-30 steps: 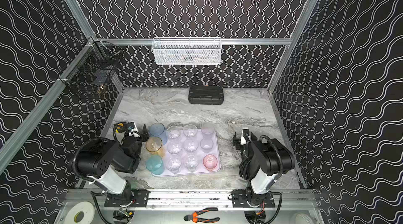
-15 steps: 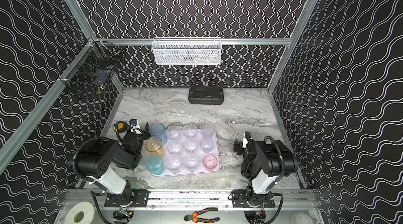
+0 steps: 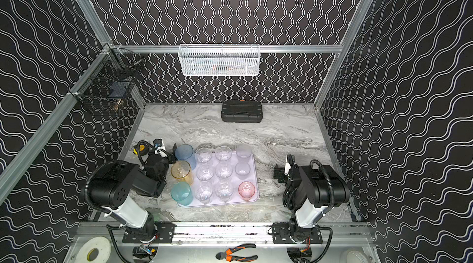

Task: Place the glasses into the tray
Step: Reset both arms

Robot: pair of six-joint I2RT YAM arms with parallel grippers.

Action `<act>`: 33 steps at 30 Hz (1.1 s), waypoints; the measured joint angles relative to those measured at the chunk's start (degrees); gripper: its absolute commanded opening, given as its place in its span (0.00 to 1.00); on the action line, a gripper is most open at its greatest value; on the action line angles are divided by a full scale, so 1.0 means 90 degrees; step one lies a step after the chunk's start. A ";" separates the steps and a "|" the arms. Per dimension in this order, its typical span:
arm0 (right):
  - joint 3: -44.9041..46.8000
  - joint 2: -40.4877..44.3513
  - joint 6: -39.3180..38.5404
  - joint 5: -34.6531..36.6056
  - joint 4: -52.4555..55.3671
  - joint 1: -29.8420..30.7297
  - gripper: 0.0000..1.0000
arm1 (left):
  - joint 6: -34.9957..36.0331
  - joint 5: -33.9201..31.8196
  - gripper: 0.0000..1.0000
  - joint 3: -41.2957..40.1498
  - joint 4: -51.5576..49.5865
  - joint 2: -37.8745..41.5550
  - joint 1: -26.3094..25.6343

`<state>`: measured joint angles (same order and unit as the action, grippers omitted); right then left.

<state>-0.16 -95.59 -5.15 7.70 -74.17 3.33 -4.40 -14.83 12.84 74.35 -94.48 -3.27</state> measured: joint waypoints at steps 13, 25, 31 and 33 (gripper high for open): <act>0.0000 0.0000 0.0000 0.0000 0.0000 0.0000 0.99 | 0.0083 -0.0102 0.99 0.0117 -0.0146 -0.0005 -0.0163; 0.0000 0.0000 0.0000 -0.0002 0.0000 0.0000 0.99 | 0.0321 -0.0500 0.99 0.0141 -0.0175 -0.0039 -0.0466; 0.0000 0.0000 0.0002 -0.0002 0.0000 0.0000 0.99 | 0.0369 -0.0595 0.99 0.0095 -0.0100 -0.0080 -0.0563; 0.0000 0.0000 0.0002 -0.0002 0.0000 0.0000 0.99 | 0.0444 -0.0590 0.98 0.0080 -0.0097 -0.0095 -0.0607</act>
<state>-0.16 -95.59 -5.13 7.68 -74.17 3.33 -0.40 -20.14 13.56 73.47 -95.33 -8.73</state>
